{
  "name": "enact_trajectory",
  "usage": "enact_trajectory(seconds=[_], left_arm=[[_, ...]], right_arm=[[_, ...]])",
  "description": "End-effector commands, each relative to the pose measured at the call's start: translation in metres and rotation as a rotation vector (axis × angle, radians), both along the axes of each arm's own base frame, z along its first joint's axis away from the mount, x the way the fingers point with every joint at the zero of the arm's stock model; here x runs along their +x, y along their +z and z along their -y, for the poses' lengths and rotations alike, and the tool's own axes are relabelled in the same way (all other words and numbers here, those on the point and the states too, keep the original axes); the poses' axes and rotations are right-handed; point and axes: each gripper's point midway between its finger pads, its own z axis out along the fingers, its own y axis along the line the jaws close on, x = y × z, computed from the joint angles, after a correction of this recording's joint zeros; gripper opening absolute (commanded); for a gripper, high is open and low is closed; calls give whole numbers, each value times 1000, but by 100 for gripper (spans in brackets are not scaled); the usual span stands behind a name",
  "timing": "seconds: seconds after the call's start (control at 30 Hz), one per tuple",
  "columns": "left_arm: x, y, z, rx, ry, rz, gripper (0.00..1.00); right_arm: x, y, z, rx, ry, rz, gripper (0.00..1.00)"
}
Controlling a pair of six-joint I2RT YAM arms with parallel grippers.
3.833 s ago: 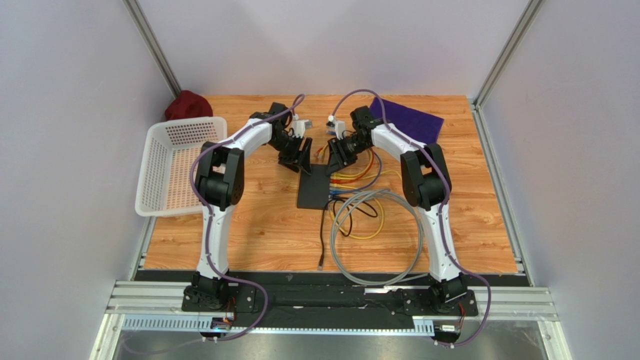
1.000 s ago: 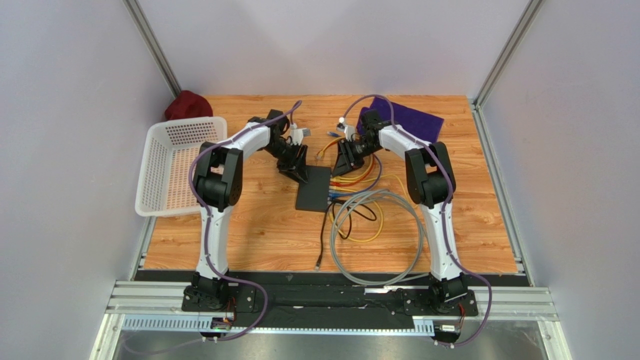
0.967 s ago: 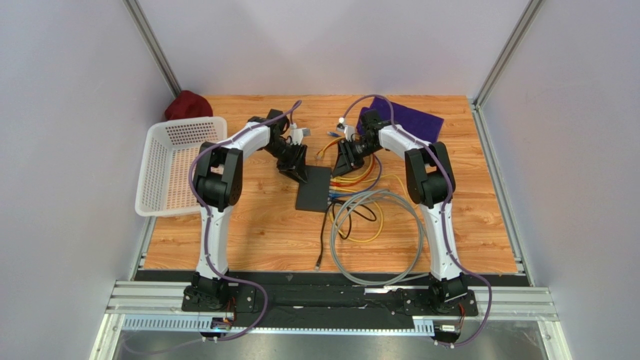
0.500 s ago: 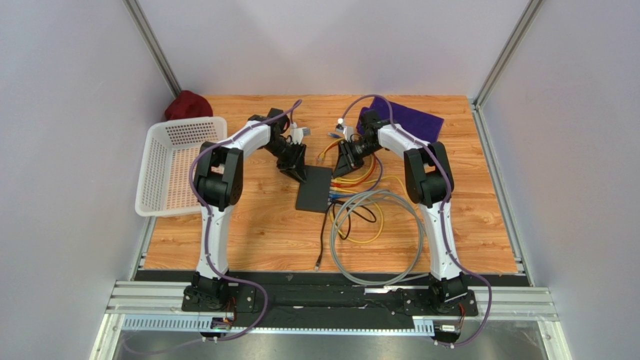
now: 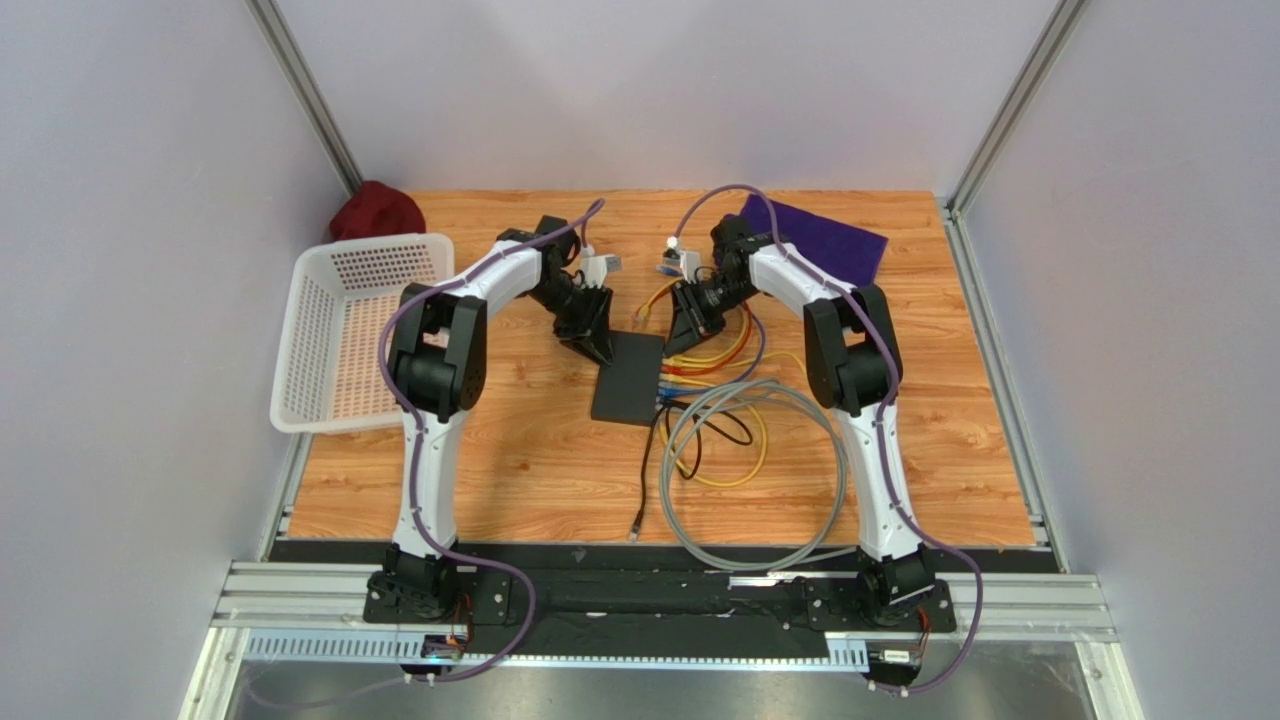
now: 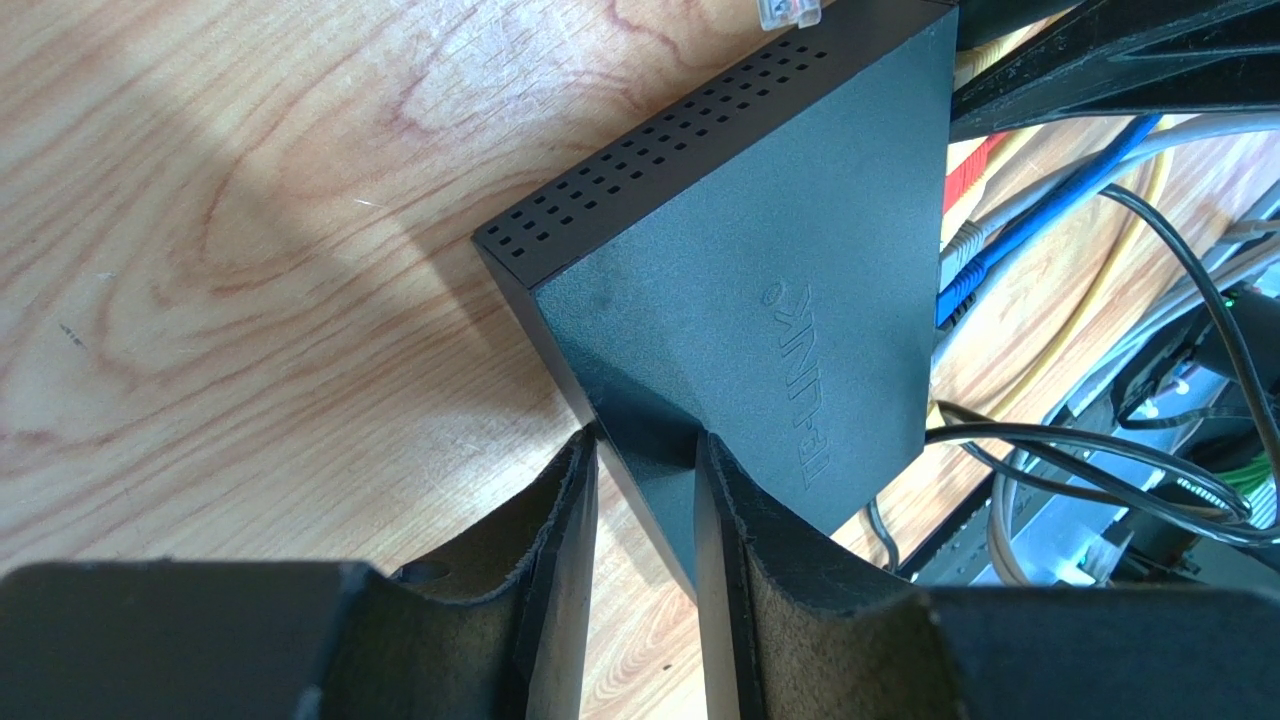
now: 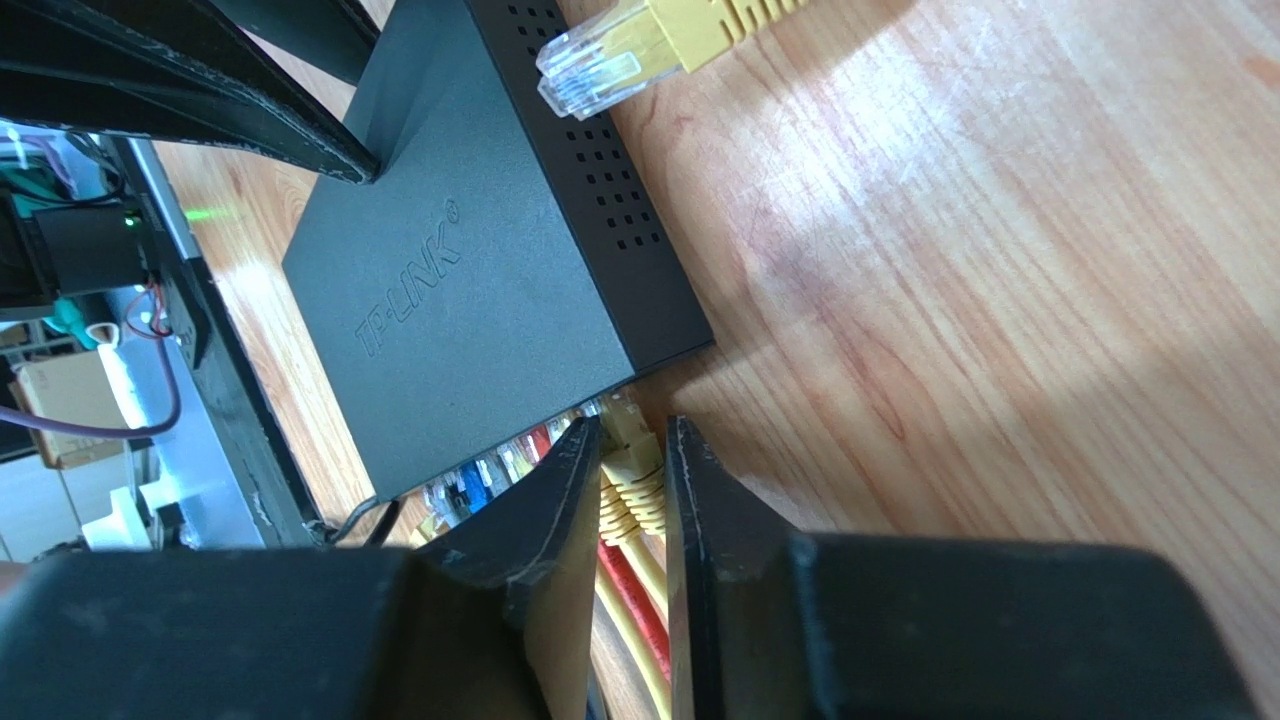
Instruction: Pull the plug from the switch port
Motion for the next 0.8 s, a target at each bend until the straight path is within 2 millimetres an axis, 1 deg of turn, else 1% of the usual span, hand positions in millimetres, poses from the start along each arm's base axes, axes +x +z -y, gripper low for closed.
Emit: enact_trajectory(seconds=[0.0, 0.13, 0.17, 0.2, 0.23, 0.27, 0.4, 0.5, 0.6, 0.63, 0.7, 0.73, 0.77], left_arm=[[1, -21, 10, 32, -47, 24, 36], [2, -21, 10, 35, -48, 30, 36], [2, -21, 10, 35, -49, 30, 36], [2, -21, 10, 37, -49, 29, 35], [3, -21, 10, 38, -50, 32, 36], [2, -21, 10, 39, -51, 31, 36], [3, -22, 10, 43, -52, 37, 36], [3, -21, 9, 45, -54, 37, 36], [3, -21, 10, 41, -53, 37, 36], [3, -22, 10, 42, -53, 36, 36], [4, -21, 11, 38, -55, 37, 36], [4, -21, 10, 39, -56, 40, 36], [4, -22, 10, 40, -56, 38, 36]], right_arm=[[-46, -58, 0, -167, 96, -112, 16], [-47, -59, 0, -165, 102, -119, 13], [-47, -58, 0, -167, 105, -114, 11], [-48, -58, 0, -169, 107, -114, 5], [-48, -58, -1, -178, 112, -107, 1], [-48, -58, -1, -184, 114, -104, 0], [-49, -56, 1, -200, 120, -106, 0], [-54, -46, 3, -189, 150, -118, 0], [-62, -42, 13, -210, 181, -155, 0], [-65, -40, 20, -220, 175, -178, 0], [-65, -39, 27, -219, 160, -188, 0], [-60, -35, 30, -202, 134, -185, 0], [-59, -34, 32, -198, 125, -190, 0]])
